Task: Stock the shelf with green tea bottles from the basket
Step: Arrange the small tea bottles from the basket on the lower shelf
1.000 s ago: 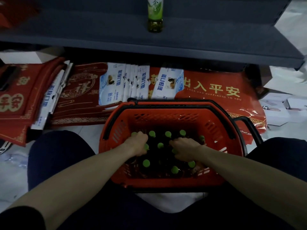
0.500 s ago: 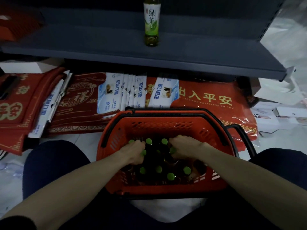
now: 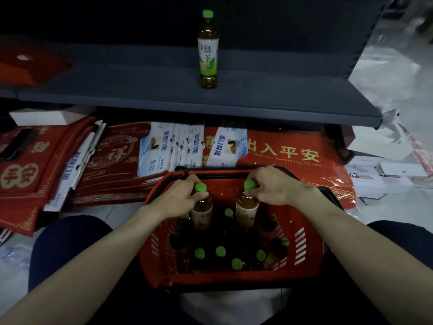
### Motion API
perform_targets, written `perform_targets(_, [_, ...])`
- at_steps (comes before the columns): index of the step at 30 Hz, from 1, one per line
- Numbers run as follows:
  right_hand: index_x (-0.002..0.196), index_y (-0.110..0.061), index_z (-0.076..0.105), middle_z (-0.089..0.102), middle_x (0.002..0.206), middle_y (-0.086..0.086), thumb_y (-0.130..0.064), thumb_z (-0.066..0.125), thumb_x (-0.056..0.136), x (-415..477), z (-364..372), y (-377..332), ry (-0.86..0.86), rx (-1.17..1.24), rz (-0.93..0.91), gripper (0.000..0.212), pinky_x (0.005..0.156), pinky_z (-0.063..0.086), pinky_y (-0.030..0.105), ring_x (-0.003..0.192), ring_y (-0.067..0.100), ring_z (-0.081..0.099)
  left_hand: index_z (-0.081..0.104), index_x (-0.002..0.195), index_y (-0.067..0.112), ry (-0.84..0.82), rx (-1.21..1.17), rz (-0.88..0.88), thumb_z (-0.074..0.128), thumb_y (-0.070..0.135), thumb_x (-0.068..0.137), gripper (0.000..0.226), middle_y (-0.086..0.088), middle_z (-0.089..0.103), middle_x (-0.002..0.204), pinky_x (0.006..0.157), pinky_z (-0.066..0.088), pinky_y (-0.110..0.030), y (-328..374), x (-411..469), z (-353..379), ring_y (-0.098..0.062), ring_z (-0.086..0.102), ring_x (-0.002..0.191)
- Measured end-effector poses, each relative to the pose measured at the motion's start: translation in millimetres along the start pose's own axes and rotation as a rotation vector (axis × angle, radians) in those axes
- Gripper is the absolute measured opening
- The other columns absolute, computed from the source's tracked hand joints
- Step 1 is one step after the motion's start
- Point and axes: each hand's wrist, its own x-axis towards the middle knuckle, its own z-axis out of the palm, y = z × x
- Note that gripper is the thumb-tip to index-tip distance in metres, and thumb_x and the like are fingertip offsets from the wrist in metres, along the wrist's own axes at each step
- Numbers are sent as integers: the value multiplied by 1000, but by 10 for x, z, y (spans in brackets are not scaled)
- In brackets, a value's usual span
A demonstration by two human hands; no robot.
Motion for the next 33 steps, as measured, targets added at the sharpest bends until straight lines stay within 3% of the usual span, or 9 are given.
perform_targets(3, [108, -21, 66, 68, 102, 2, -41, 70, 94, -19, -114, 7, 66, -23, 26, 24, 77, 54, 37, 93, 24, 66, 52, 114, 22, 65, -77, 26, 59, 42, 103, 24, 1, 66, 83, 60, 47, -23, 151, 45, -131, -7, 62, 69])
perform_targets(9, [121, -13, 54, 56, 122, 4, -32, 55, 104, -67, -279, -4, 233, -9, 3, 26, 88, 54, 48, 109, 28, 62, 56, 108, 24, 110, -303, 53, 63, 36, 103, 15, -3, 73, 105, 90, 59, -44, 438, 275, -470, -18, 71, 99])
perform_targets(12, [121, -12, 54, 51, 115, 3, -28, 55, 105, -17, -373, 40, 328, 143, 49, 22, 90, 52, 46, 106, 27, 59, 59, 110, 22, 138, -399, 86, 64, 32, 102, 14, -4, 72, 109, 93, 59, -45, 628, 406, -695, -22, 71, 103])
perform_targets(17, [116, -12, 57, 68, 100, 6, -31, 59, 105, 123, -645, 60, 492, 383, 140, 23, 75, 49, 33, 90, 23, 65, 63, 113, 14, 167, -484, 130, 63, 27, 103, 16, -10, 70, 113, 98, 57, -56, 883, 624, -1113, -30, 70, 111])
perform_targets(21, [110, -18, 58, 70, 94, 3, -41, 59, 103, 194, -976, 12, 649, 408, 123, 24, 77, 54, 39, 87, 26, 68, 66, 122, 15, 275, -514, 248, 60, 22, 105, 19, -6, 70, 114, 100, 57, -50, 1086, 740, -1410, -26, 69, 111])
perform_targets(26, [113, -17, 62, 71, 94, 5, -52, 58, 100, 349, -1479, -92, 711, 402, 98, 38, 79, 57, 45, 87, 27, 69, 69, 124, 17, 466, -565, 342, 61, 19, 104, 22, -3, 75, 116, 100, 58, -49, 1250, 982, -1708, -18, 71, 110])
perform_targets(30, [102, -18, 65, 71, 93, 7, -58, 60, 97, 516, -1830, -143, 785, 416, 131, 41, 79, 57, 45, 89, 28, 69, 68, 116, 31, 612, -603, 426, 60, 14, 104, 22, 13, 74, 107, 92, 59, -27, 1333, 1216, -1867, -2, 71, 100])
perform_targets(33, [91, -15, 67, 73, 86, 5, -60, 62, 95, 658, -2025, -135, 836, 472, 160, 46, 71, 54, 38, 83, 26, 70, 68, 116, 33, 671, -603, 479, 60, 15, 104, 23, 11, 74, 109, 89, 59, -26, 1320, 1396, -1933, -6, 71, 102])
